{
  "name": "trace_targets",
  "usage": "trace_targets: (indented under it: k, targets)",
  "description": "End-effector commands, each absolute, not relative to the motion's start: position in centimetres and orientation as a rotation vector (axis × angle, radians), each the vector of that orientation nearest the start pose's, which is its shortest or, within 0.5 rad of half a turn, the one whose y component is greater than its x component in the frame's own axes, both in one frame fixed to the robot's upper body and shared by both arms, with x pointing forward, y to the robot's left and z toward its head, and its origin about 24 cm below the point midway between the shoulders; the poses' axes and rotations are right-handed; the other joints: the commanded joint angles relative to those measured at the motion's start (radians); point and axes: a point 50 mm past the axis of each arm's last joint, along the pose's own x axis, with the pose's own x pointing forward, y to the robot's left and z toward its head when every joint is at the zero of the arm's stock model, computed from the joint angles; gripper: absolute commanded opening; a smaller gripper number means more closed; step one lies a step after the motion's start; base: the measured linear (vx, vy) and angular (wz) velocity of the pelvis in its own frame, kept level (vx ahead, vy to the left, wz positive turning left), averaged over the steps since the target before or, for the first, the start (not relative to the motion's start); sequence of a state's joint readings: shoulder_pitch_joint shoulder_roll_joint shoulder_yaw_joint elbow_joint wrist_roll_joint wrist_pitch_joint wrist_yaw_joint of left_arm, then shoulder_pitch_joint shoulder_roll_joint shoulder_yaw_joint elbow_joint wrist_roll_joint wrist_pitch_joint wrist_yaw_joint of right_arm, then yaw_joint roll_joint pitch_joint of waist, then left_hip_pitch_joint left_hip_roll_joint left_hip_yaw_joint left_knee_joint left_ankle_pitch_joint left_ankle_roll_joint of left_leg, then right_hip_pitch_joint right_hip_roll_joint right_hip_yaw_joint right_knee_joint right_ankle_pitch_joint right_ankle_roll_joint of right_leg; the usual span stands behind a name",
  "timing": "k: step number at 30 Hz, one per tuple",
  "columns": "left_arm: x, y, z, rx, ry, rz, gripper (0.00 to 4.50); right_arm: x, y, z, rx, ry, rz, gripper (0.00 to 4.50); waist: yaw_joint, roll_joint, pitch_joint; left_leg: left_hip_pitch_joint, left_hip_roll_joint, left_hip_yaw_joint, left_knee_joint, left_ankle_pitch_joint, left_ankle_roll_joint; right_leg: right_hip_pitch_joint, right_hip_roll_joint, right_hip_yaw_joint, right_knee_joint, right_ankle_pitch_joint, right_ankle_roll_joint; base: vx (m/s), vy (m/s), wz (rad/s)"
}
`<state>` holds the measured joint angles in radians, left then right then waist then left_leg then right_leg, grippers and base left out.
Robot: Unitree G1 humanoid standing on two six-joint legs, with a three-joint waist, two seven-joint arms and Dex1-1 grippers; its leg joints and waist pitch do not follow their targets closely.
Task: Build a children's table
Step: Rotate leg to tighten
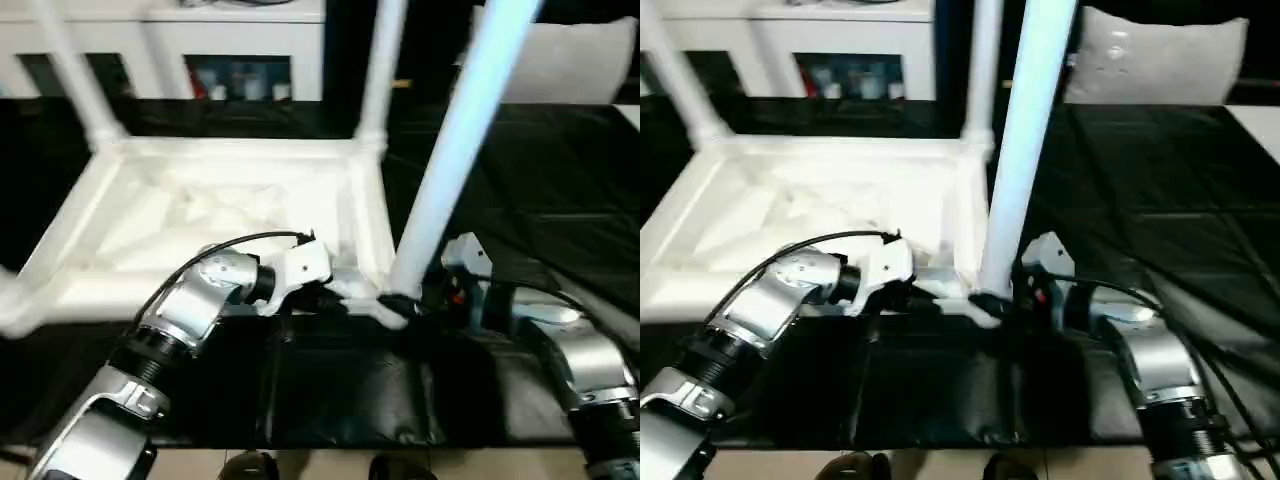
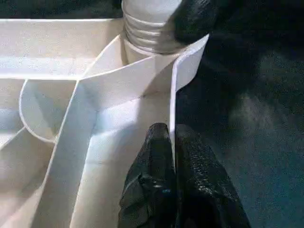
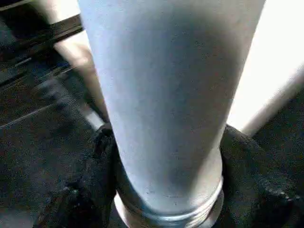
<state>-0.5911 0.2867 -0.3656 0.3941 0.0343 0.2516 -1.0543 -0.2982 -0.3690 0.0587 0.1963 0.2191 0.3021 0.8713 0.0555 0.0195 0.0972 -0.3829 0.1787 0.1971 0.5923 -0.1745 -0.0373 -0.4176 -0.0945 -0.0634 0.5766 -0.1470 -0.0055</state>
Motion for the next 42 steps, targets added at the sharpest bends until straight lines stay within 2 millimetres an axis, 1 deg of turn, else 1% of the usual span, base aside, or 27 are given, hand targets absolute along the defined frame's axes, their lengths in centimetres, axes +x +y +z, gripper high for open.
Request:
trace_targets:
  k: [1,2,3,4,5,6,7,8,9,10,11,14,15,16,17,19,22,23,25,26,27,30,33,35,36,39,42]
  targets:
    - [31.3,5.2,8.3,0.327,0.266,-1.216,0.0,29.5,-13.8,4.2,0.011,0.315,0.793,2.67,0.0,-0.02,-0.067,0.018,0.048,-0.029,-0.085,-0.303,0.017,0.043,-0.059,0.037,-0.077,-0.457,-0.18,0.0,0.0,0.0]
    - [31.3,5.1,8.3,0.323,0.266,-1.21,0.0,29.6,-13.7,4.2,0.015,0.314,0.777,2.67,-0.009,-0.015,-0.065,0.015,0.047,-0.029,-0.085,-0.304,0.013,0.04,-0.057,0.037,-0.076,-0.452,-0.186,0.0,0.0,0.0]
    - [31.4,4.2,8.3,0.305,0.266,-1.173,0.0,30.1,-13.2,4.0,0.038,0.308,0.689,2.67,-0.016,-0.017,-0.067,0.014,0.045,-0.031,-0.084,-0.301,0.012,0.043,-0.058,0.035,-0.079,-0.455,-0.18,0.0,0.0,0.0]
    - [31.4,4.0,8.3,0.299,0.266,-1.158,0.0,30.3,-13.1,3.9,0.044,0.307,0.664,2.67,-0.02,-0.018,-0.067,0.012,0.043,-0.031,-0.084,-0.299,0.013,0.044,-0.058,0.034,-0.079,-0.459,-0.176,0.0,0.0,0.0]
    - [31.6,3.1,8.6,0.277,0.259,-1.092,0.0,30.7,-12.8,3.8,0.074,0.315,0.586,2.67,-0.021,-0.013,-0.067,0.014,0.041,-0.031,-0.083,-0.301,0.02,0.043,-0.057,0.034,-0.084,-0.478,-0.163,0.0,0.0,0.0]
    - [31.7,2.4,8.9,0.256,0.257,-1.038,0.0,31.0,-12.6,3.7,0.1,0.325,0.524,2.67,-0.025,-0.013,-0.066,0.02,0.041,-0.027,-0.08,-0.304,0.022,0.035,-0.053,0.036,-0.088,-0.476,-0.165,0.0,0.0,0.0]
    - [31.7,2.4,8.9,0.256,0.257,-1.038,0.0,31.0,-12.6,3.7,0.1,0.325,0.524,2.67,-0.024,-0.015,-0.067,0.02,0.04,-0.027,-0.079,-0.298,0.024,0.038,-0.054,0.036,-0.089,-0.475,-0.162,0.0,0.0,0.0]
    - [31.7,2.3,9.0,0.252,0.259,-1.023,0.0,31.1,-12.5,3.7,0.106,0.328,0.506,2.67,-0.021,-0.015,-0.068,0.014,0.039,-0.029,-0.081,-0.282,0.031,0.044,-0.055,0.034,-0.086,-0.467,-0.159,0.0,0.0,0.0]
    - [31.8,1.8,9.2,0.258,0.245,-0.998,0.0,31.3,-12.4,3.8,0.116,0.307,0.492,3.23,-0.02,-0.01,-0.069,0.016,0.041,-0.027,-0.08,-0.281,0.036,0.039,-0.052,0.036,-0.087,-0.44,-0.16,0.0,0.0,0.0]
    - [31.8,1.5,9.4,0.259,0.232,-0.987,0.0,31.4,-12.4,3.9,0.123,0.296,0.478,3.23,-0.02,-0.01,-0.07,0.018,0.041,-0.026,-0.079,-0.281,0.038,0.037,-0.051,0.036,-0.087,-0.426,-0.164,0.0,0.0,0.0]
    - [31.9,1.2,9.6,0.267,0.219,-0.976,0.0,31.5,-12.3,4.0,0.132,0.283,0.465,3.42,-0.02,-0.01,-0.071,0.014,0.04,-0.026,-0.079,-0.272,0.045,0.041,-0.051,0.036,-0.083,-0.398,-0.17,0.0,0.0,0.0]
    - [32.1,1.9,9.4,0.345,0.212,-0.987,0.0,31.6,-12.3,4.5,0.138,0.249,0.472,3.61,-0.016,-0.007,-0.074,0.011,0.041,-0.026,-0.08,-0.246,0.059,0.045,-0.049,0.035,-0.077,-0.337,-0.183,0.0,0.0,0.0]
    - [32.1,2.2,9.3,0.358,0.219,-0.997,0.0,31.5,-12.5,4.7,0.131,0.236,0.48,3.73,-0.017,-0.007,-0.076,0.012,0.041,-0.025,-0.079,-0.244,0.062,0.046,-0.049,0.036,-0.075,-0.321,-0.188,0.0,0.0,0.0]
    - [32.1,2.5,9.2,0.367,0.225,-1.003,0.0,31.5,-12.6,4.8,0.125,0.226,0.484,3.92,-0.016,-0.007,-0.076,0.012,0.041,-0.024,-0.079,-0.242,0.063,0.046,-0.049,0.036,-0.075,-0.317,-0.191,0.0,0.0,0.0]
    - [32.1,2.8,9.1,0.376,0.23,-1.004,0.0,31.5,-12.9,4.9,0.119,0.219,0.487,3.92,-0.015,-0.006,-0.074,0.011,0.041,-0.024,-0.08,-0.248,0.065,0.047,-0.05,0.036,-0.075,-0.323,-0.192,0.0,0.0,0.0]
    - [32.3,3.5,9.0,0.404,0.23,-1.015,0.0,31.4,-13.8,5.5,0.093,0.19,0.512,4.05,-0.014,-0.008,-0.076,0.011,0.041,-0.025,-0.08,-0.246,0.065,0.05,-0.051,0.035,-0.075,-0.326,-0.19,0.0,0.0,0.0]
    - [32.3,4.5,8.7,0.443,0.226,-1.061,0.0,31.0,-15.4,6.2,0.022,0.169,0.61,4.37,-0.011,-0.004,-0.076,0.01,0.042,-0.025,-0.079,-0.231,0.07,0.051,-0.051,0.036,-0.072,-0.306,-0.196,0.0,0.0,0.0]
    - [32.3,4.7,8.6,0.451,0.224,-1.078,0.0,30.8,-15.8,6.3,0.001,0.169,0.641,4.4,-0.011,-0.006,-0.076,0.012,0.043,-0.023,-0.077,-0.231,0.075,0.051,-0.05,0.036,-0.071,-0.295,-0.2,0.0,0.0,0.0]
    - [32.2,5.2,8.4,0.464,0.227,-1.123,0.0,30.5,-16.8,6.6,-0.053,0.169,0.7,4.48,-0.009,-0.005,-0.076,0.009,0.043,-0.023,-0.075,-0.219,0.085,0.054,-0.051,0.036,-0.068,-0.273,-0.21,0.0,0.0,0.0]
    - [32.1,5.3,8.3,0.47,0.225,-1.152,0.0,30.4,-17.2,6.7,-0.074,0.169,0.724,4.48,-0.007,-0.003,-0.078,0.009,0.043,-0.023,-0.074,-0.216,0.089,0.054,-0.052,0.035,-0.067,-0.268,-0.216,0.0,0.0,0.0]
    - [32.0,5.4,8.3,0.473,0.223,-1.168,0.0,30.3,-17.4,6.8,-0.084,0.169,0.737,4.48,-0.007,-0.005,-0.078,0.01,0.044,-0.022,-0.074,-0.21,0.091,0.053,-0.052,0.036,-0.066,-0.255,-0.224,0.0,0.0,0.0]
    - [31.3,6.3,7.9,0.508,0.235,-1.299,0.0,29.9,-18.8,7.4,-0.176,0.176,0.823,4.48,-0.002,-0.003,-0.079,0.012,0.046,-0.022,-0.073,-0.204,0.097,0.053,-0.052,0.037,-0.062,-0.244,-0.235,0.0,0.0,0.0]
    - [30.7,7.0,7.5,0.553,0.254,-1.399,0.0,29.5,-19.3,7.8,-0.241,0.176,0.906,4.48,0.009,-0.001,-0.077,0.019,0.05,-0.019,-0.073,-0.214,0.099,0.048,-0.051,0.038,-0.063,-0.243,-0.245,0.0,0.0,0.0]
    - [30.4,7.6,7.3,0.591,0.269,-1.463,0.0,29.0,-19.5,8.1,-0.271,0.182,1.003,4.48,0.014,-0.003,-0.077,0.018,0.05,-0.02,-0.074,-0.222,0.095,0.05,-0.052,0.037,-0.06,-0.245,-0.246,0.0,0.0,0.0]
    - [30.3,8.0,7.2,0.609,0.278,-1.495,0.0,28.7,-19.5,8.2,-0.279,0.187,1.051,4.48,0.018,-0.001,-0.076,0.019,0.053,-0.02,-0.075,-0.229,0.095,0.051,-0.054,0.038,-0.06,-0.252,-0.246,0.0,0.0,0.0]
    - [30.2,8.5,7.2,0.64,0.284,-1.543,0.0,28.3,-19.5,8.3,-0.293,0.197,1.122,4.48,0.03,-0.003,-0.075,0.021,0.055,-0.019,-0.076,-0.24,0.088,0.049,-0.054,0.039,-0.06,-0.268,-0.245,0.0,0.0,0.0]
    - [30.3,9.3,7.4,0.659,0.297,-1.586,0.0,27.9,-19.3,8.2,-0.296,0.223,1.201,4.13,0.032,-0.004,-0.074,0.021,0.055,-0.02,-0.078,-0.253,0.076,0.048,-0.055,0.039,-0.061,-0.294,-0.242,0.0,0.0,0.0]
